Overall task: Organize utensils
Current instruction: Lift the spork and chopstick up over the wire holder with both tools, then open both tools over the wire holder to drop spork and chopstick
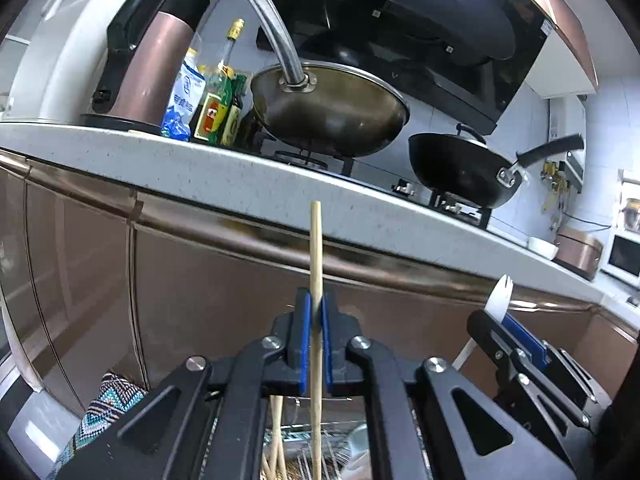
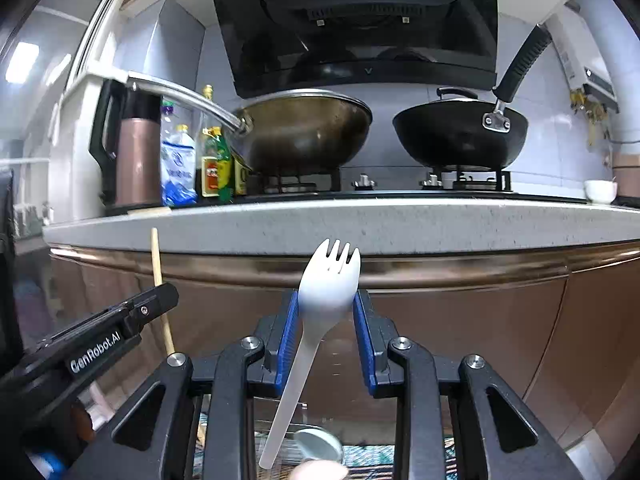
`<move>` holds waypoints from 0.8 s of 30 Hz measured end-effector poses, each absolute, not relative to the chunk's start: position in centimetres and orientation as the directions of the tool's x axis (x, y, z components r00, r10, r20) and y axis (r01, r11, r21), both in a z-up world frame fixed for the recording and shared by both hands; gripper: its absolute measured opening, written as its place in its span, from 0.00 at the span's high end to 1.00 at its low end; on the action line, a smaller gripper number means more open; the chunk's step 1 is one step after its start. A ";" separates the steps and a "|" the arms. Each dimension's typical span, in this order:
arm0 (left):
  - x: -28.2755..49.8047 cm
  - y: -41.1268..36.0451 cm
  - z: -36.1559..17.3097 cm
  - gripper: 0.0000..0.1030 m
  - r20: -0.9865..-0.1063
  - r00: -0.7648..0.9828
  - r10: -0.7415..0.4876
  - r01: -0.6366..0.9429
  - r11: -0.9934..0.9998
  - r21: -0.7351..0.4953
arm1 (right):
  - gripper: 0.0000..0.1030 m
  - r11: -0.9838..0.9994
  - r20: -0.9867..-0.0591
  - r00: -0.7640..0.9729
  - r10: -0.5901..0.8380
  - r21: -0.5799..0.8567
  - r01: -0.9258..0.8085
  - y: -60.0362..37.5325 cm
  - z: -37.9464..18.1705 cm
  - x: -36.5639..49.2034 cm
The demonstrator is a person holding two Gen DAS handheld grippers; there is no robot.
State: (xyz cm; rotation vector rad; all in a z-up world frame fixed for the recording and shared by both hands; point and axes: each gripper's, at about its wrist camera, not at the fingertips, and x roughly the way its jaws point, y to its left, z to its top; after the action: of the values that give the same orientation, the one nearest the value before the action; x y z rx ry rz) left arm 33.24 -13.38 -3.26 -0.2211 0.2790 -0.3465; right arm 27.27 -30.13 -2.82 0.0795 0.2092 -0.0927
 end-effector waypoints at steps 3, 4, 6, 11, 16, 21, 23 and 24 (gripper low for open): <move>32.9 -13.7 -5.3 0.95 -0.194 0.927 -0.320 0.274 0.934 -0.228 | 0.73 0.991 -0.213 0.972 -0.101 0.062 0.116 -30.1 -4.9 27.7; 32.9 -13.7 -6.0 0.95 -0.180 0.935 -0.306 0.265 0.939 -0.217 | 0.73 0.991 -0.218 0.970 -0.108 0.058 0.124 -30.1 -5.8 27.8; 32.8 -13.6 -7.1 0.95 -0.175 0.941 -0.289 0.254 0.947 -0.197 | 0.73 0.990 -0.237 0.965 -0.111 0.056 0.127 -30.2 -7.0 27.7; 32.1 -13.1 -8.9 0.94 -0.178 0.945 -0.273 0.244 0.955 -0.171 | 0.72 0.990 -0.284 0.954 -0.098 0.070 0.123 -30.3 -9.4 27.3; 30.5 -12.7 -9.1 0.81 -0.189 0.942 -0.278 0.251 0.955 -0.155 | 0.69 0.991 -0.327 0.943 -0.070 0.089 0.105 -30.1 -10.5 26.5; 27.9 -11.7 -8.0 0.67 -0.213 0.938 -0.272 0.246 0.959 -0.140 | 0.55 0.989 -0.344 0.938 -0.049 0.117 0.095 -30.3 -10.4 25.3; 26.8 -11.2 -7.4 0.63 -0.226 0.938 -0.262 0.236 0.963 -0.133 | 0.51 0.988 -0.357 0.933 -0.047 0.122 0.096 -30.3 -10.2 24.8; 26.2 -11.0 -7.1 0.63 -0.233 0.938 -0.256 0.231 0.965 -0.127 | 0.50 0.987 -0.361 0.932 -0.044 0.127 0.096 -30.4 -10.1 24.7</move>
State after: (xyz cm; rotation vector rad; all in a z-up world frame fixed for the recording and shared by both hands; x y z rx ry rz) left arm 26.21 -11.02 -7.10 -0.0980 0.2506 -0.2491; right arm 24.68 -30.39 -10.06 0.1433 0.3654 -0.0722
